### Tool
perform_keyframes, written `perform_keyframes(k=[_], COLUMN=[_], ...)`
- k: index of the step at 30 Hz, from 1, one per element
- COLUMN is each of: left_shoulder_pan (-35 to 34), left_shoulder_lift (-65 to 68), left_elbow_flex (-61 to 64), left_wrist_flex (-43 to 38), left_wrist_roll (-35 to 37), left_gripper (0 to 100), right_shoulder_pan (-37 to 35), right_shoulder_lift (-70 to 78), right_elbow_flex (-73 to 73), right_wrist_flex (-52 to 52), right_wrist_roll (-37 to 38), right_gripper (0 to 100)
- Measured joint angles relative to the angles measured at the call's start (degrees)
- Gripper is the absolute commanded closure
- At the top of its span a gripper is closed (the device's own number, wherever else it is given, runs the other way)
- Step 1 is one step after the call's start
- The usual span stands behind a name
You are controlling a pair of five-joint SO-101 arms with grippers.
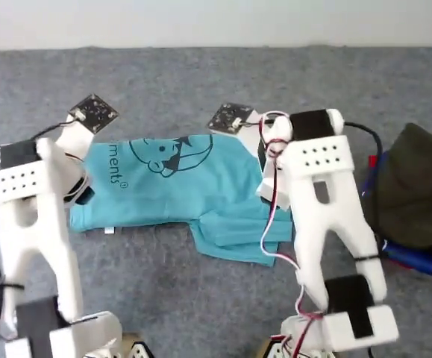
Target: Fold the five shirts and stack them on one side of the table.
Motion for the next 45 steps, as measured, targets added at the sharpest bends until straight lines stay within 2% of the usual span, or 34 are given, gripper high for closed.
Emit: perform_keyframes(k=[5, 11, 13, 16, 21, 26, 31, 36, 45], left_shoulder_pan=[0.0, 0.0, 0.7, 2.11, 1.93, -0.79, -1.14, -3.25, -12.92], left_shoulder_lift=[-4.66, -3.08, -0.18, 6.07, 14.07, 14.68, 14.68, 14.33, 2.99], left_elbow_flex=[0.0, 0.0, 0.0, 0.0, 0.0, 0.0, -0.79, -0.97, -0.97], left_wrist_flex=[-1.58, -9.93, -10.81, -10.9, -10.9, -9.32, -4.84, -2.46, 0.26], left_wrist_roll=[3.96, 19.34, 22.86, 25.85, 28.31, 28.75, 28.75, 28.75, 28.75], left_gripper=[83, 96, 99, 98, 98, 98, 98, 98, 98], right_shoulder_pan=[0.09, 1.49, 1.32, 1.14, 1.41, -1.32, -8.35, -15.74, -19.87], right_shoulder_lift=[-1.67, 4.04, 8.18, 14.15, 17.67, 17.76, 17.85, 17.85, 17.85], right_elbow_flex=[-0.09, -0.09, -0.09, -0.09, -0.09, -0.09, 0.88, 4.75, 10.37], right_wrist_flex=[-0.88, -16.62, -21.36, -23.3, -16.62, -7.12, -3.6, -3.69, -13.63], right_wrist_roll=[-0.35, -6.42, -7.47, -9.93, -14.24, -17.76, -19.69, -19.69, -22.24], right_gripper=[74.3, 99.8, 96.6, 99.1, 98.8, 98.8, 94.3, 77.0, 76.6])
